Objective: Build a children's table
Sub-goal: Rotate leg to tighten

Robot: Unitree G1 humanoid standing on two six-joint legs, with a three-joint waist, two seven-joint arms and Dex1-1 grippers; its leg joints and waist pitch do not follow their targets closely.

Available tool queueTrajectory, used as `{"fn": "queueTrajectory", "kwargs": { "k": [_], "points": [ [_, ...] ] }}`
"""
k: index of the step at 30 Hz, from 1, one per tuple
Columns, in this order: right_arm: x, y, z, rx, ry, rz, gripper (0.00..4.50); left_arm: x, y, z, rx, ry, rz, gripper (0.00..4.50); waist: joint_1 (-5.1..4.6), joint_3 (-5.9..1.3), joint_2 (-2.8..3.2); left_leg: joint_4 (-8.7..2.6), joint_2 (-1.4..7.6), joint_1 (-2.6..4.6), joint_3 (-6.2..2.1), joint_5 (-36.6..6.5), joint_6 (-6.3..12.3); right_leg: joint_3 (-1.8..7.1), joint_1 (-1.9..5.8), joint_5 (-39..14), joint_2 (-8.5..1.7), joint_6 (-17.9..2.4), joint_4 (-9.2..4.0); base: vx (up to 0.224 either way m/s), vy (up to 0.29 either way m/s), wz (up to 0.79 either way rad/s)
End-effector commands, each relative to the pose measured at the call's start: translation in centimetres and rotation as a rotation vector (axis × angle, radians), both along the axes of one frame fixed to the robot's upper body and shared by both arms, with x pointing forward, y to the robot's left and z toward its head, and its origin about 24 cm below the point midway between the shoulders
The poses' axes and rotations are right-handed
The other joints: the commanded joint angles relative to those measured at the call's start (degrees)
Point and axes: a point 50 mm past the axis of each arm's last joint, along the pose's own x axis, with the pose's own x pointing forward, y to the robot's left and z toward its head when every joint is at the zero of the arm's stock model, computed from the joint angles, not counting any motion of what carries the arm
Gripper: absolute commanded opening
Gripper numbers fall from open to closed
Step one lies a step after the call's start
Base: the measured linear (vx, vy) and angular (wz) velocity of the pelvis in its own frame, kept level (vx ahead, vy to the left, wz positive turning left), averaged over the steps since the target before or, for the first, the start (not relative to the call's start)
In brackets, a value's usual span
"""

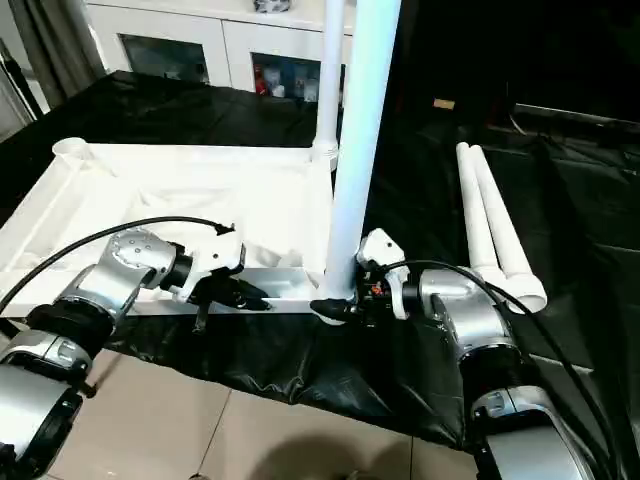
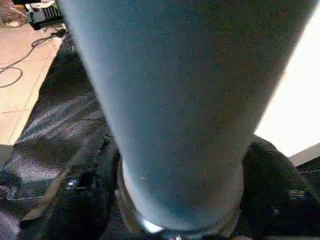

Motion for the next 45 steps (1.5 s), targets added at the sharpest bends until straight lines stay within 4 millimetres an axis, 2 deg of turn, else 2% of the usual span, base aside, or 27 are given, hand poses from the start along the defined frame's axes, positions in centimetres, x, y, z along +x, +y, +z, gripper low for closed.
{"fn": "queueTrajectory", "kwargs": {
  "k": [1, 6, 8, 9, 11, 13, 14, 16, 17, 18, 20, 22, 24, 27, 29, 31, 32, 35, 36, 37, 38, 39, 40, 41, 43, 44, 45],
  "points": [
    [-0.4, 1.2, -0.1, 0.010, 0.016, 0.060, 2.98, 0.3, -0.9, 0.9, -0.022, -0.034, -0.042, 0.00, 0.03, -3.93, -0.08, -3.68, 1.48, -0.20, 0.17, -7.2, 5.60, 2.93, 3.84, -6.3, -2.97, -15.7, -3.48, 0.000, 0.000, 0.00],
    [-0.2, 1.6, -0.5, 0.052, 0.015, -0.042, 2.75, 0.6, -1.4, 0.7, -0.036, -0.051, 0.018, 0.00, 0.08, -3.81, 0.02, -3.77, 1.51, -0.11, 0.19, -7.8, 5.04, 2.99, 3.74, -7.6, -3.04, -15.3, -3.70, 0.000, 0.000, 0.00],
    [0.3, 2.2, -1.2, 0.061, -0.001, -0.205, 2.74, 1.0, -2.3, 0.4, -0.049, -0.068, 0.095, 0.00, -0.06, -3.67, 0.03, -3.89, 1.46, 0.00, 0.16, -9.0, 4.26, 2.95, 3.58, -10.1, -3.02, -14.8, -3.99, 0.000, 0.000, 0.00],
    [0.3, 2.2, -1.2, 0.061, -0.001, -0.205, 2.73, 1.0, -2.3, 0.4, -0.049, -0.068, 0.095, 0.00, -0.23, -3.60, 0.02, -3.95, 1.39, 0.09, 0.13, -9.5, 3.36, 3.03, 3.49, -12.0, -3.13, -14.1, -4.17, 0.000, 0.000, 0.00],
    [0.9, 3.3, -2.1, 0.063, -0.016, -0.411, 2.72, 1.3, -4.3, 0.1, -0.081, -0.083, 0.186, 0.00, -0.51, -3.46, 0.03, -4.08, 1.14, 0.18, -0.02, -10.3, 1.95, 2.99, 3.39, -16.2, -3.17, -12.6, -4.68, 0.000, 0.000, 0.00],
    [1.1, 3.6, -2.3, 0.068, -0.017, -0.466, 2.72, 1.3, -4.8, 0.0, -0.087, -0.085, 0.201, 0.00, -0.64, -3.40, 0.06, -4.10, 1.03, 0.27, 0.01, -10.8, 1.47, 3.00, 3.21, -18.5, -3.14, -11.6, -5.09, 0.000, 0.000, 0.00],
    [1.6, 4.4, -2.7, 0.074, -0.008, -0.596, 2.72, 1.5, -6.2, -0.1, -0.111, -0.091, 0.248, 0.00, -0.68, -3.51, 0.02, -4.06, 1.00, 0.24, 0.01, -10.8, 1.54, 3.03, 3.25, -18.3, -3.09, -11.4, -5.08, 0.000, 0.000, 0.00],
    [2.0, 5.4, -3.1, 0.058, 0.010, -0.703, 2.72, 1.6, -7.9, -0.2, -0.139, -0.096, 0.308, 0.00, -0.83, -3.48, 0.12, -4.10, 0.89, 0.40, 0.02, -11.0, 1.14, 2.96, 3.03, -18.7, -2.98, -11.2, -5.19, 0.000, 0.000, 0.00],
    [2.1, 5.7, -3.2, 0.050, 0.011, -0.724, 2.72, 1.6, -8.4, -0.2, -0.147, -0.097, 0.324, 0.00, -0.80, -3.42, 0.61, -4.12, 0.86, 0.59, -0.04, -11.5, 0.89, 2.91, 2.88, -18.9, -2.94, -11.2, -5.25, 0.000, 0.000, 0.00],
    [2.1, 5.7, -3.2, 0.050, 0.011, -0.724, 2.72, 1.6, -8.4, -0.2, -0.147, -0.097, 0.324, 0.00, -0.88, -3.44, 0.42, -4.11, 0.85, 0.44, 0.02, -11.7, 1.02, 2.93, 2.96, -18.7, -2.88, -11.1, -5.35, 0.000, 0.000, 0.00],
    [2.5, 7.3, -2.7, 0.042, -0.024, -0.750, 2.72, 1.5, -10.1, 0.0, -0.174, -0.098, 0.329, 0.00, -0.75, -3.53, 0.43, -4.11, 0.85, 0.52, 0.06, -11.5, 1.55, 2.95, 2.96, -16.2, -2.81, -11.5, -5.18, 0.000, 0.000, 0.00],
    [2.7, 7.6, -2.4, 0.029, -0.068, -0.745, 2.72, 1.4, -10.4, 0.1, -0.179, -0.106, 0.320, 0.00, -0.80, -3.65, 0.35, -4.08, 0.79, 0.10, 0.01, -10.9, 2.17, 2.92, 3.33, -14.8, -2.84, -11.7, -4.93, 0.000, 0.000, 0.00],
    [2.8, 7.0, -2.0, 0.043, -0.095, -0.744, 3.28, 1.5, -9.9, 0.3, -0.173, -0.126, 0.301, 0.00, -0.74, -3.70, 0.29, -4.03, 0.84, -0.07, 0.00, -9.8, 2.90, 2.95, 3.44, -13.0, -2.92, -12.0, -4.75, 0.000, 0.000, 0.00],
    [3.0, 5.9, -1.8, 0.079, -0.085, -0.751, 3.48, 1.5, -9.2, 0.3, -0.162, -0.138, 0.280, 0.00, -0.69, -3.76, 0.42, -4.00, 0.90, -0.07, 0.01, -9.1, 3.83, 2.97, 3.56, -10.9, -2.95, -12.8, -4.53, 0.000, 0.000, 0.00],
    [2.9, 4.8, -1.6, 0.081, -0.094, -0.708, 3.86, 1.4, -8.3, 0.1, -0.151, -0.140, 0.255, 0.00, -0.71, -3.84, 0.24, -3.92, 0.90, -0.17, 0.01, -8.8, 4.56, 2.94, 3.78, -9.8, -2.94, -13.2, -4.32, 0.000, 0.000, 0.00],
    [2.7, 4.0, -1.4, 0.073, -0.115, -0.674, 3.91, 1.4, -7.7, 0.0, -0.141, -0.151, 0.245, 0.00, -0.70, -3.86, 0.03, -3.86, 0.97, -0.21, 0.05, -8.2, 5.07, 3.00, 3.78, -8.6, -3.00, -13.5, -4.25, 0.000, 0.000, 0.00],
    [2.2, 1.7, -1.2, 0.046, -0.150, -0.642, 3.91, 1.3, -6.8, -0.3, -0.127, -0.163, 0.241, 0.00, -0.38, -4.00, 0.23, -3.67, 1.05, -0.18, 0.04, -6.6, 6.26, 3.02, 3.94, -5.6, -3.02, -14.0, -3.91, 0.000, 0.000, 0.00],
    [2.0, 0.3, -0.9, 0.046, -0.161, -0.644, 3.91, 1.4, -6.5, -0.4, -0.121, -0.166, 0.256, 0.00, -0.39, -4.06, 0.38, -3.57, 1.11, -0.18, 0.05, -5.1, 7.55, 3.03, 3.96, -1.0, -2.92, -15.6, -3.50, 0.000, 0.000, 0.00],
    [1.8, -0.3, -0.7, 0.048, -0.166, -0.645, 3.91, 1.4, -6.5, -0.4, -0.123, -0.165, 0.256, 0.00, -0.34, -4.07, 0.60, -3.50, 1.09, -0.04, 0.11, -5.5, 7.48, 3.02, 3.87, -1.3, -2.94, -15.8, -3.51, 0.000, 0.000, 0.00],
    [1.5, -1.2, -0.2, 0.064, -0.172, -0.640, 3.91, 1.4, -6.5, -0.4, -0.120, -0.167, 0.245, 0.00, -0.33, -4.03, 0.46, -3.54, 1.04, 0.01, 0.14, -6.3, 7.43, 3.02, 3.97, -2.0, -2.88, -15.9, -3.61, 0.000, 0.000, 0.00],
    [1.1, -2.0, 0.2, 0.078, -0.179, -0.629, 3.91, 1.4, -6.5, -0.5, -0.114, -0.170, 0.238, 0.00, -0.03, -3.87, 0.99, -3.60, 1.08, 0.17, 0.11, -7.3, 7.51, 3.04, 3.99, -2.9, -2.86, -15.6, -3.88, 0.000, 0.000, 0.00],
    [0.8, -2.4, 0.5, 0.086, -0.184, -0.621, 3.91, 1.3, -6.5, -0.5, -0.110, -0.171, 0.234, 0.00, -0.03, -3.87, 0.99, -3.60, 1.08, 0.17, 0.11, -7.3, 7.51, 3.04, 3.99, -2.9, -2.86, -15.6, -3.88, 0.000, 0.000, 0.00],
    [0.4, -2.9, 0.8, 0.093, -0.191, -0.599, 3.91, 1.4, -6.6, -0.5, -0.106, -0.180, 0.228, 0.00, 0.06, -3.96, 0.44, -3.60, 1.11, 0.11, 0.12, -8.3, 7.59, 3.02, 4.22, -3.6, -2.83, -15.1, -3.97, 0.000, 0.000, 0.00],
    [-0.2, -3.3, 1.2, 0.100, -0.195, -0.570, 3.91, 1.5, -6.7, -0.3, -0.107, -0.190, 0.229, 0.00, -0.03, -3.82, 0.48, -3.61, 1.03, -0.21, 0.10, -8.2, 7.64, 3.01, 4.27, -4.4, -2.88, -14.9, -4.07, 0.000, 0.000, 0.00],
    [-1.0, -3.8, 1.5, 0.104, -0.194, -0.537, 3.91, 1.7, -6.8, -0.2, -0.113, -0.195, 0.234, 0.00, 0.04, -3.75, 0.74, -3.58, 0.93, -0.08, 0.12, -8.9, 7.51, 2.90, 4.17, -6.6, -2.78, -13.9, -4.59, 0.000, 0.000, 0.00],
    [-1.3, -3.9, 1.6, 0.099, -0.194, -0.528, 3.91, 1.7, -6.9, -0.1, -0.113, -0.197, 0.234, 0.00, -0.03, -3.70, 0.57, -3.66, 0.99, -0.15, 0.04, -9.4, 7.24, 2.92, 4.12, -7.5, -2.84, -13.8, -4.54, 0.000, 0.000, 0.00],
    [-1.5, -4.1, 1.6, 0.087, -0.195, -0.522, 3.91, 1.8, -6.9, -0.1, -0.110, -0.199, 0.234, 0.00, 0.00, -3.66, 0.90, -3.70, 0.95, -0.27, -0.05, -9.4, 6.99, 2.84, 4.20, -8.2, -2.85, -13.5, -4.59, 0.000, 0.000, 0.00]
  ]
}}
